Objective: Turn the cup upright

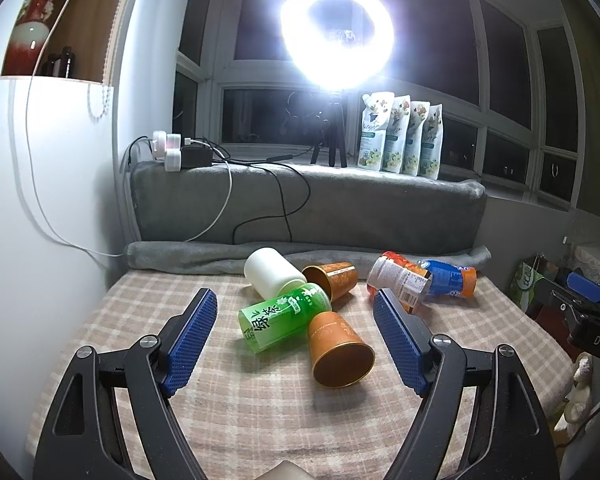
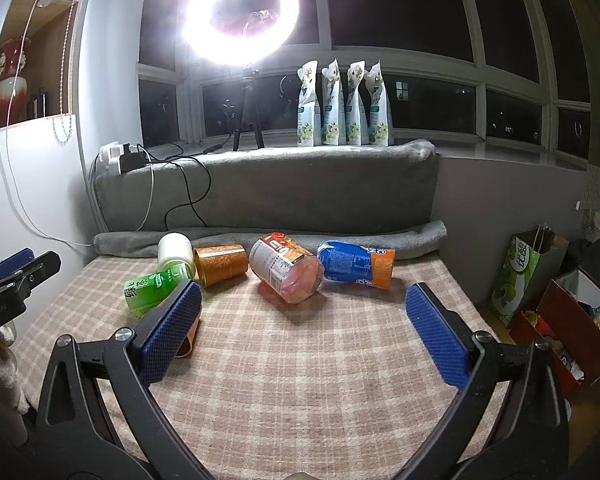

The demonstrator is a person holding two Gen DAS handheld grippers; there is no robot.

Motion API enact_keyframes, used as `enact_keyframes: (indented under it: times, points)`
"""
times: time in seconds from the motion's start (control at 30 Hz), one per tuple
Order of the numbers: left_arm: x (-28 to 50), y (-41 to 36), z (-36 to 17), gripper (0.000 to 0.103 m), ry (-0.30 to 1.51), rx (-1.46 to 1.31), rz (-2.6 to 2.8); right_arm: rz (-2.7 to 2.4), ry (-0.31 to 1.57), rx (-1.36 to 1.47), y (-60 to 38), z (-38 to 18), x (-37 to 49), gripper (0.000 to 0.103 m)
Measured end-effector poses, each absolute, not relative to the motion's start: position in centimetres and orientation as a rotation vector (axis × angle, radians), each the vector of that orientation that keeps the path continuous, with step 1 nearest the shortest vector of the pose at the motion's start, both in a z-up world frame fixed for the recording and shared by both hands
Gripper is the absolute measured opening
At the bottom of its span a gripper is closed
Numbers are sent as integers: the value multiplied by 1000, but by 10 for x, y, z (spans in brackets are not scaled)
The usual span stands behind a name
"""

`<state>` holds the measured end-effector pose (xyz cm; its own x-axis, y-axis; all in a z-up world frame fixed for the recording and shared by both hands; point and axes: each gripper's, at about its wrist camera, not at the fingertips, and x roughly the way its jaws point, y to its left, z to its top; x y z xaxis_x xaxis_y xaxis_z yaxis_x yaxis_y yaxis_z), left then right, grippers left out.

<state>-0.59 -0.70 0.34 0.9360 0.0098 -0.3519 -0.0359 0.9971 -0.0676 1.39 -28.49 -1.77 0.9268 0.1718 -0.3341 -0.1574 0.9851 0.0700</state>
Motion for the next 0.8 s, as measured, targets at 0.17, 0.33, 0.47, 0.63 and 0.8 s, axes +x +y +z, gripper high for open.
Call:
enact_keyframes:
  times: [0.17, 0.33, 0.47, 0.63, 0.8]
  points:
    - [-5, -8, 3, 80, 361, -75, 20, 170, 347, 42, -285, -18, 15, 103]
    - [-5, -8, 3, 80, 363, -74, 19, 169, 349, 43, -285, -18, 15, 103]
    - [-5, -8, 3, 80, 362, -73, 20, 166, 352, 48, -286, -18, 14, 103]
    - [-5, -8, 4, 80, 361, -74, 20, 165, 354, 49, -286, -17, 15, 103]
    - [-6, -8, 4, 80, 360, -74, 18, 166, 357, 49, -287, -17, 14, 103]
